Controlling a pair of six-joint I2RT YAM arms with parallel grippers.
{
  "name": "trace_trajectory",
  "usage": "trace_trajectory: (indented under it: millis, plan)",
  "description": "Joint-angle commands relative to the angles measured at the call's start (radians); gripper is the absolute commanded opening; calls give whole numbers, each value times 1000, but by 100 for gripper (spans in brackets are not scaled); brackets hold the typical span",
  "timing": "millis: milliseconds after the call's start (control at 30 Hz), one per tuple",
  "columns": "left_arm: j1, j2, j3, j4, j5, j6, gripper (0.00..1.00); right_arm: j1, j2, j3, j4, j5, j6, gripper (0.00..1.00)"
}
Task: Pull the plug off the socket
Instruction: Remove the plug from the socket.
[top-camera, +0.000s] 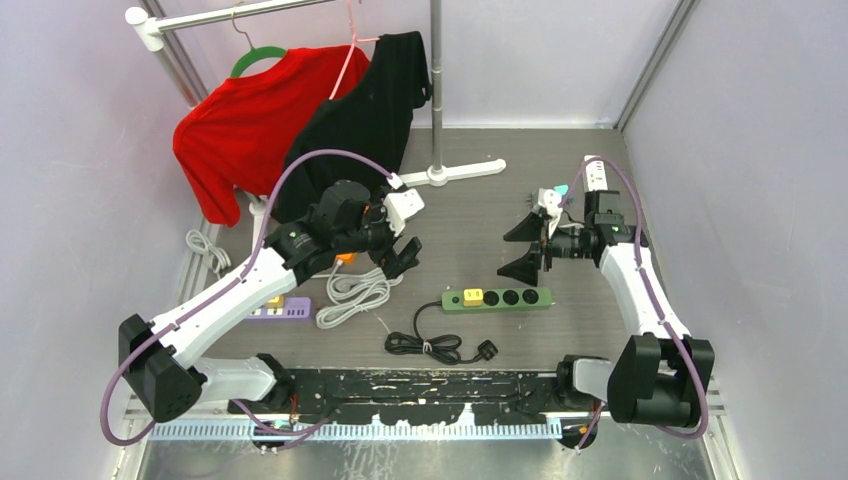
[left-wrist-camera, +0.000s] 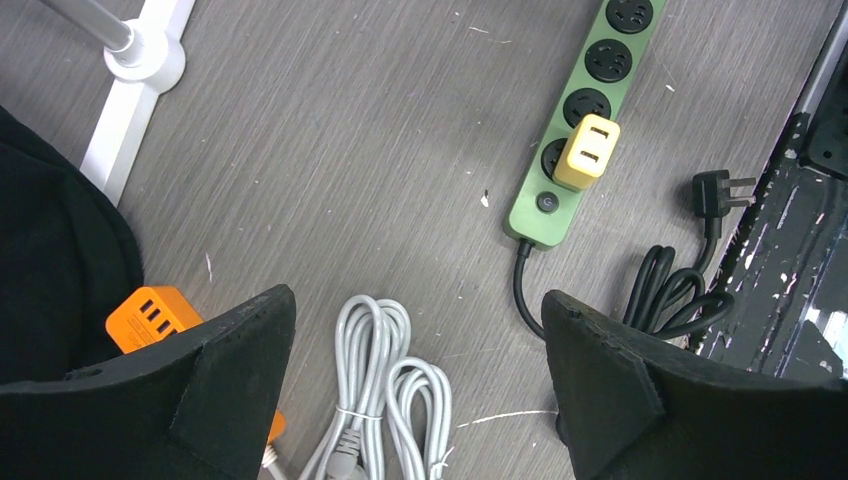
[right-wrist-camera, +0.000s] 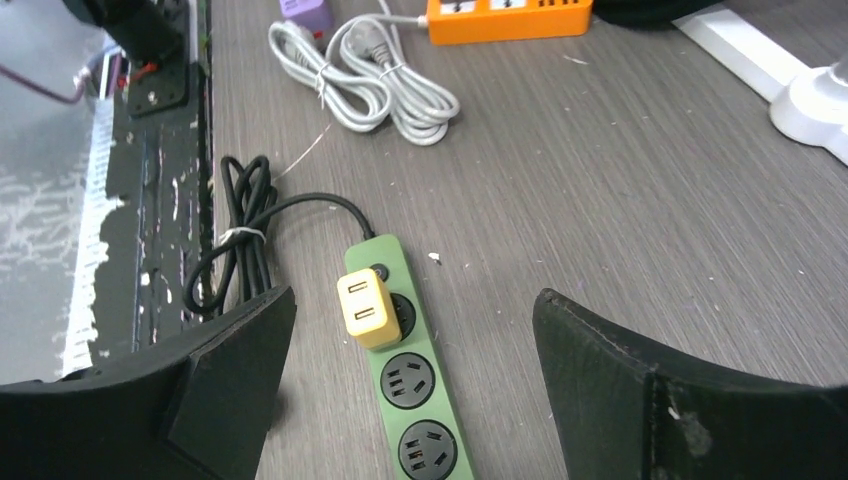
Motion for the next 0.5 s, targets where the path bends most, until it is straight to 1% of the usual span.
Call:
trace_trajectory:
  millis: [0, 467]
  plan:
    - [-2, 5, 0, 21, 2, 23, 91, 58, -1, 1, -89, 54, -184, 93]
    - [-1, 22, -4, 19, 1, 32, 90, 305, 40, -66, -46, 267, -274, 92]
